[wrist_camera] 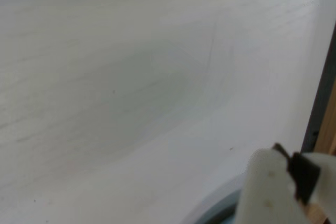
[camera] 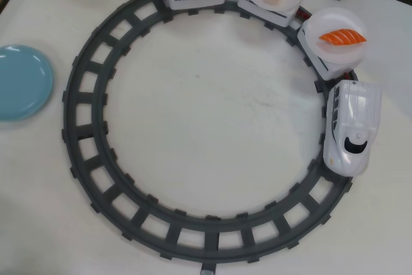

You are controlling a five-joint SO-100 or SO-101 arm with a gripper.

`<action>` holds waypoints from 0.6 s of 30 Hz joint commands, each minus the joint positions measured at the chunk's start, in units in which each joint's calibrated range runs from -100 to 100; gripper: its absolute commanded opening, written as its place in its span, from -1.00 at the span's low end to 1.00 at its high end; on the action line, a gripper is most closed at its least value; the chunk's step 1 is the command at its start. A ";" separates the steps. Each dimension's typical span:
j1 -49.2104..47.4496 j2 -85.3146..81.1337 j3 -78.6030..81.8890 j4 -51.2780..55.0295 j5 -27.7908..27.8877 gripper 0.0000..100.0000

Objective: Pick up the sushi from the Shinkansen and put it on the blue dish

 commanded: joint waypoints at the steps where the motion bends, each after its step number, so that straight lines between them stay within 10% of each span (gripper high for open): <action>1: 0.07 -0.53 0.59 -0.68 0.21 -0.94; 18: 0.07 -0.53 0.59 -0.68 0.26 -0.94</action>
